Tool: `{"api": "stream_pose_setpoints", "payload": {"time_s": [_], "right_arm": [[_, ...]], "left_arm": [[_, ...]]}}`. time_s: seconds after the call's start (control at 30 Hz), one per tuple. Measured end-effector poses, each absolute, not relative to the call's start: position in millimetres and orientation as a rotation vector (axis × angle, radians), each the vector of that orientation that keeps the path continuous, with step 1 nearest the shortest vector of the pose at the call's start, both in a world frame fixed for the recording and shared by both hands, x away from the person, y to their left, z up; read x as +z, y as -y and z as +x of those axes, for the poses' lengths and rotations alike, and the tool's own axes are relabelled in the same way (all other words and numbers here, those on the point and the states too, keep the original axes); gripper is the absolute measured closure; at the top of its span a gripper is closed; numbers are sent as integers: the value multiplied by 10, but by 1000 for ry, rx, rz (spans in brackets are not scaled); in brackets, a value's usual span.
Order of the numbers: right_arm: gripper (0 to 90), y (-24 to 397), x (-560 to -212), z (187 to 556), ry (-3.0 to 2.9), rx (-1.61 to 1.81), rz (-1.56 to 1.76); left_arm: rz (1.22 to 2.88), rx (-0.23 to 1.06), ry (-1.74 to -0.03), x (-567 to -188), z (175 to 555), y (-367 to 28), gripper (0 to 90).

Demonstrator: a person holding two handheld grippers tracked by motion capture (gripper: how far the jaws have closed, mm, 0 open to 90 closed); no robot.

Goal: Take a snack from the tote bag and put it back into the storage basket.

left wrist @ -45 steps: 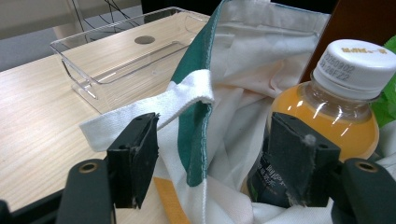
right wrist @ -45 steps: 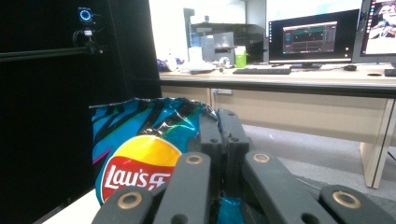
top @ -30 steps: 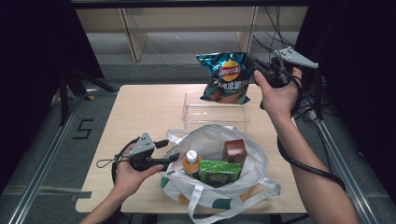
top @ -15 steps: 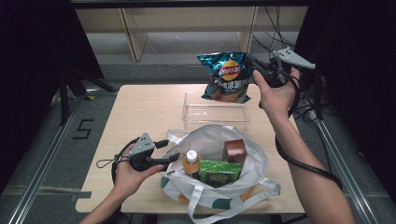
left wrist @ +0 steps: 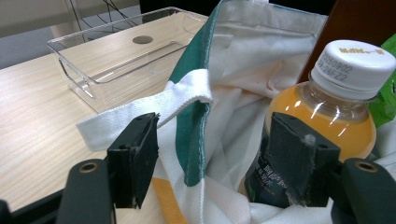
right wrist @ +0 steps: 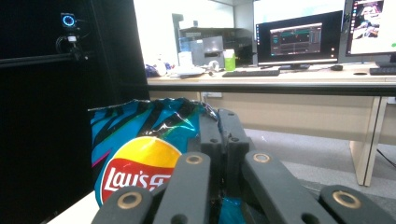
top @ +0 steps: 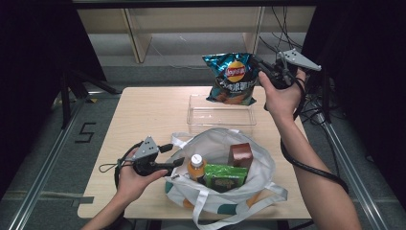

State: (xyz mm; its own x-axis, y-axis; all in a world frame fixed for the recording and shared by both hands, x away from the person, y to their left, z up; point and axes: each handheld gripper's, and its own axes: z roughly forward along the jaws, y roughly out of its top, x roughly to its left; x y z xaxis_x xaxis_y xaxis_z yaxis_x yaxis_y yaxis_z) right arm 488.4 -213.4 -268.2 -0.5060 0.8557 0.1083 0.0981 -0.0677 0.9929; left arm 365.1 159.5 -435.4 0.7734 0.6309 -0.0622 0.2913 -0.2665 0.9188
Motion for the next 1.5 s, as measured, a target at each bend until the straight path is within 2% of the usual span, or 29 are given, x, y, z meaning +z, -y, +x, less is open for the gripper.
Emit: {"api": "stream_pose_setpoints", "payload": {"time_s": [1.5], "right_arm": [[900, 2090, -2763, 5153, -1614, 1590, 1061]], "left_arm": [[1859, 382, -704, -4354, 3653, -1595, 328]]}}
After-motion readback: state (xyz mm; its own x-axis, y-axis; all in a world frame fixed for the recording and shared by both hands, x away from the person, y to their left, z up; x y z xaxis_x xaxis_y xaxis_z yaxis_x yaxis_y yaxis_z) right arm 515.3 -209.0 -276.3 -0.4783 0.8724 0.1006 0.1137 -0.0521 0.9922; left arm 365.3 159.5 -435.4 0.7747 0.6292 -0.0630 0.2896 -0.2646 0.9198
